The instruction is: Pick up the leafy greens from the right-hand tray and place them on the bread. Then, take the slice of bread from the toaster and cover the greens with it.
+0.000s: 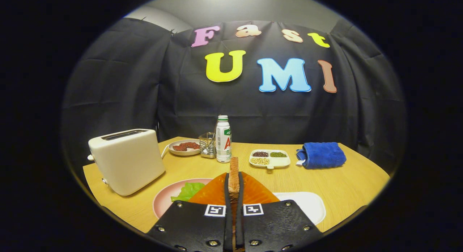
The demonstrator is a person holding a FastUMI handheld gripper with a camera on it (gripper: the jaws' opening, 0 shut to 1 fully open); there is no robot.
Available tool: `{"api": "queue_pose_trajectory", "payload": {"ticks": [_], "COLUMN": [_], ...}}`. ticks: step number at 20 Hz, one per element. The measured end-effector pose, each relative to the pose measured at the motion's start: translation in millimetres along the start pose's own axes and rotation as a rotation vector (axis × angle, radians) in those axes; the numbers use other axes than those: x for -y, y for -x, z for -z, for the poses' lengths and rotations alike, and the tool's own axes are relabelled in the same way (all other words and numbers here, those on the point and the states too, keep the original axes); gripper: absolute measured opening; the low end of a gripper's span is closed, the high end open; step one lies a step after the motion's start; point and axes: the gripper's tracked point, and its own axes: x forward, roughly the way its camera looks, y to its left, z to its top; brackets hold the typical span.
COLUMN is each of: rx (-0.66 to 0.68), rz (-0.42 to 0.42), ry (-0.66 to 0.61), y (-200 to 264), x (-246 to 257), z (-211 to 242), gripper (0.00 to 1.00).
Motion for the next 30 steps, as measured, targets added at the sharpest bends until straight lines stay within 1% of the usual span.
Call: {"api": "queue_pose_trajectory", "payload": {"ticks": [4,8,12,15,21,24,25,26,27,28,29,30], "rx": [0.0,-0.019,-0.072,-0.137,-0.207,-0.198,-0.192,-0.185,-0.171,-0.173,-0.174,-0.182], "rz": [-0.02,-0.066,-0.123,-0.164,-0.188,-0.18,-0.173,-0.167,-0.184,-0.197,-0.203,-0.232], "ry": [0.03,0.083,0.095,0.079,0.022,0.039,0.049,0.057,0.061,0.057,0.051,0.034], "y": [-2,-4,-8,-12,-13,-13,-13,-11,-9,-8,-7,-7], "x": [-16,-41,-66,-82,-89,-89,-89,-88,-92,-96,-98,-104], "z": [4,14,33,54,62,59,60,58,56,58,58,60], "gripper": [0.03,0.03,0.04,0.04,0.04,0.04,0.07,0.07,0.07,0.13,0.23,0.23]}}
